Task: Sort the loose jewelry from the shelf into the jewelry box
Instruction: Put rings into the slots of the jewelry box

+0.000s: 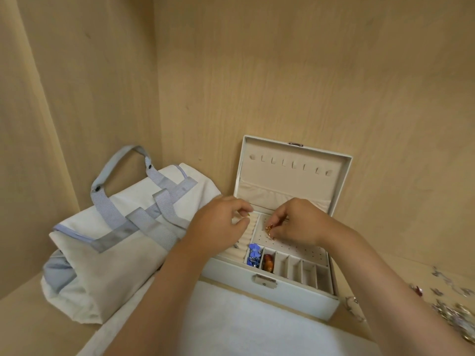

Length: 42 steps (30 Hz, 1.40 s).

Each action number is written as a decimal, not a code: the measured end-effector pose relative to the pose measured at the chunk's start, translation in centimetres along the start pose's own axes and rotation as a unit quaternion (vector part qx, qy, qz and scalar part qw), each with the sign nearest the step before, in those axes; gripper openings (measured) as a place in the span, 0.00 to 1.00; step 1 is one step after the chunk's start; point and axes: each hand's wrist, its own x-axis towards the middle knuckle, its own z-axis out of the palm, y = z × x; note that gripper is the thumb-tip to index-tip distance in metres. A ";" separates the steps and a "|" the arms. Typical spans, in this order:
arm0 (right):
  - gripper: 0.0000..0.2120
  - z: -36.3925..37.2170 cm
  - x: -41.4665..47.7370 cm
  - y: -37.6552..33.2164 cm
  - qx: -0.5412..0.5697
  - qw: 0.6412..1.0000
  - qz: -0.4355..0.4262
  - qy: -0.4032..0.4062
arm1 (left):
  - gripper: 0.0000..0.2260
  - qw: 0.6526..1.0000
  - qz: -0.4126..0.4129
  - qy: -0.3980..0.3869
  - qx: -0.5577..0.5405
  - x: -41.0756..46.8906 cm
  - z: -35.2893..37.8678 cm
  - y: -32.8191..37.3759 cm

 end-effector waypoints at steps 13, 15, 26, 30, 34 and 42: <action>0.03 1.9 2.1 -2.0 0.108 0.973 -0.035 0.202 | 0.06 0.995 -0.054 0.050 -0.067 0.4 -0.3 -0.3; 0.01 2.5 2.7 -2.1 0.066 0.974 -0.031 0.213 | 0.08 0.998 -0.037 0.049 -0.017 0.5 -0.3 -1.2; 0.06 4.6 3.7 -2.8 -0.076 0.979 -0.043 0.184 | 0.10 0.999 -0.026 0.025 -0.013 0.6 -0.4 -1.7; 0.07 4.1 3.2 -2.8 -0.075 0.988 -0.053 0.127 | 0.14 1.000 -0.023 -0.010 -0.002 0.4 -0.4 -1.4; 0.10 3.4 2.7 -2.5 -0.049 0.993 -0.043 0.099 | 0.17 0.995 -0.022 -0.064 0.070 0.3 -0.3 -1.6; 0.07 3.5 2.4 -2.4 -0.046 0.992 -0.042 0.109 | 0.17 0.991 -0.045 -0.096 0.083 0.3 0.0 -2.1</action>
